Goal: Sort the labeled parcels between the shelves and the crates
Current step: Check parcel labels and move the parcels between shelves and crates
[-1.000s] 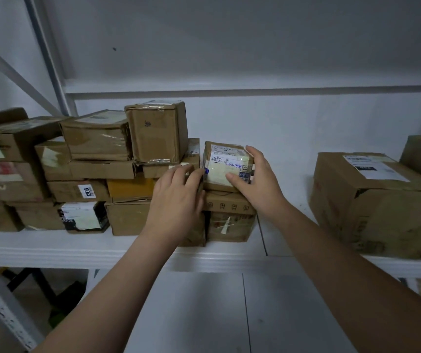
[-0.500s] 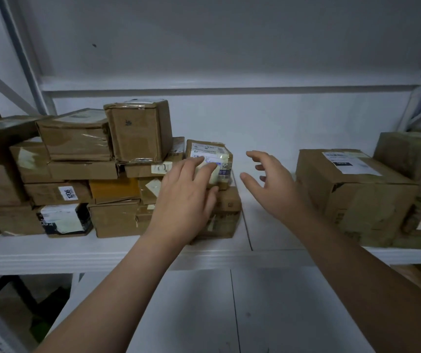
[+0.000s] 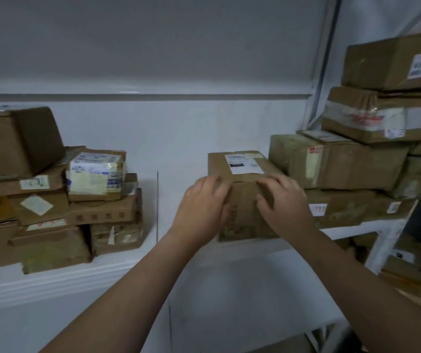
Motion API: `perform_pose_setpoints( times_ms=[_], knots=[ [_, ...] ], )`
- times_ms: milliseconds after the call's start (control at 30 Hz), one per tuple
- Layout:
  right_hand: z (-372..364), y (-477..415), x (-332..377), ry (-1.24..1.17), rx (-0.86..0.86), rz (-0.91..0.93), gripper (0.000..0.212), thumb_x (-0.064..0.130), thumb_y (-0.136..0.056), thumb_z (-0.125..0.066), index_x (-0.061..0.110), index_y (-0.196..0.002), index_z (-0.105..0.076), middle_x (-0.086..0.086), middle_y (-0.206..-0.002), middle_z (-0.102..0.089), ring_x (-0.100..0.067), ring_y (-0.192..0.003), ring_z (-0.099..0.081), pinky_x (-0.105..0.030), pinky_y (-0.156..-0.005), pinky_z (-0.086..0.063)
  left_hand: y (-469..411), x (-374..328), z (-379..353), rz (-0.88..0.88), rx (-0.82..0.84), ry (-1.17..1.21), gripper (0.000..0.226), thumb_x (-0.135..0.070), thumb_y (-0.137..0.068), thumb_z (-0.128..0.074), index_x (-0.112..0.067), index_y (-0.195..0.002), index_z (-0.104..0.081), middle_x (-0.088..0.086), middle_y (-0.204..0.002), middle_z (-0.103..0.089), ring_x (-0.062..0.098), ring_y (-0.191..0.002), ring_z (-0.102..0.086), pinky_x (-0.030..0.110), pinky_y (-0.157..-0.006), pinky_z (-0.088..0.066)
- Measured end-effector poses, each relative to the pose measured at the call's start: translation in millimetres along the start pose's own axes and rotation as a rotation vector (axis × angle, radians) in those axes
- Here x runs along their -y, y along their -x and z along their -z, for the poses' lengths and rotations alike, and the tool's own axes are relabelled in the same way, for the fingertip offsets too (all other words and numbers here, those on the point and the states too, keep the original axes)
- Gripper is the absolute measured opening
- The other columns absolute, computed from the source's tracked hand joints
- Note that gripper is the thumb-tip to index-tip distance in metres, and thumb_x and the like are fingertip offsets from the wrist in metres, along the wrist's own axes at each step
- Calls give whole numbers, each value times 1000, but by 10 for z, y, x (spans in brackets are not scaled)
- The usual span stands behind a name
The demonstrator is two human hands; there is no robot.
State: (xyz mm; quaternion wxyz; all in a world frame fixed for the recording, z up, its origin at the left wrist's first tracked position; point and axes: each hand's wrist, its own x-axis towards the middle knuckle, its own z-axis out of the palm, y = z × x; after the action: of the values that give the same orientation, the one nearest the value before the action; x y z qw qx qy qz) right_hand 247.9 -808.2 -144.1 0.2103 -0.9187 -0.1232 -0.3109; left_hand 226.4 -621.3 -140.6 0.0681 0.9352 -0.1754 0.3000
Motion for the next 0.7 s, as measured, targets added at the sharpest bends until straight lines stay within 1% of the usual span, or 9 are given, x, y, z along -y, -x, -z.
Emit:
perform_pose_setpoints(
  times_ms=[100,167,300,400,500,533,567,633,700],
  knots=[
    [70,-17,-244,21,52,-56,42,25,-90,-56,16,-131,-55,-11,-137,-47,-29,-126,-39,-42,-106,-30,-233,-97,-155,1,76,-75,67,-43,-92,-52,-26,-149,-22,9,-156,-18,30,-139,-23,41,-111,-24],
    [92,-18,-329,1,88,-64,45,26,-91,-54,18,-135,-51,-12,-139,-43,-30,-127,-36,-42,-106,-31,-289,-136,-243,22,138,-117,69,-50,-92,-49,-31,-150,-16,5,-159,-7,31,-143,-13,43,-114,-18],
    [95,29,-362,-81,120,-26,46,29,-93,-52,23,-139,-48,-13,-136,-40,-29,-124,-37,-41,-103,-36,-178,-208,-321,146,131,-27,61,-47,-95,-45,-31,-149,-20,6,-156,-20,31,-142,-16,42,-112,-25],
    [94,73,-321,-276,75,-11,34,30,-93,-56,20,-125,-56,-7,-131,-38,-15,-109,-44,-25,-93,-37,-33,-265,-290,185,42,33,56,-42,-95,-47,-29,-146,-30,7,-152,-28,33,-137,-26,41,-107,-32],
    [100,93,-245,-456,-27,-31,15,31,-91,-60,20,-102,-61,0,-115,-37,-6,-92,-48,-4,-76,-34,134,-338,-250,217,-11,135,54,-40,-95,-48,-27,-145,-33,7,-153,-26,31,-134,-32,39,-104,-35],
    [106,97,-222,-508,-61,-46,14,31,-90,-61,20,-98,-59,0,-112,-38,-3,-88,-49,-1,-73,-35,199,-370,-242,229,-26,171,54,-40,-95,-49,-26,-145,-34,6,-153,-24,29,-135,-31,38,-103,-37],
    [114,98,-205,-557,-82,-68,16,32,-90,-62,20,-100,-57,-1,-111,-40,0,-86,-49,-2,-72,-36,268,-400,-235,241,-45,205,54,-39,-94,-50,-24,-144,-36,6,-153,-24,27,-136,-30,38,-103,-37],
    [126,97,-192,-663,-48,-151,36,36,-90,-61,18,-118,-50,-5,-120,-43,-1,-89,-51,-9,-76,-40,397,-461,-231,255,-96,263,49,-37,-93,-53,-20,-138,-45,7,-153,-25,28,-137,-31,40,-106,-37],
    [124,106,-189,-716,66,-250,60,43,-89,-61,16,-137,-39,-6,-131,-43,-14,-109,-52,-26,-91,-44,499,-527,-217,310,-154,354,38,-34,-92,-56,-18,-127,-55,11,-153,-22,32,-136,-33,46,-105,-39]
  ],
)
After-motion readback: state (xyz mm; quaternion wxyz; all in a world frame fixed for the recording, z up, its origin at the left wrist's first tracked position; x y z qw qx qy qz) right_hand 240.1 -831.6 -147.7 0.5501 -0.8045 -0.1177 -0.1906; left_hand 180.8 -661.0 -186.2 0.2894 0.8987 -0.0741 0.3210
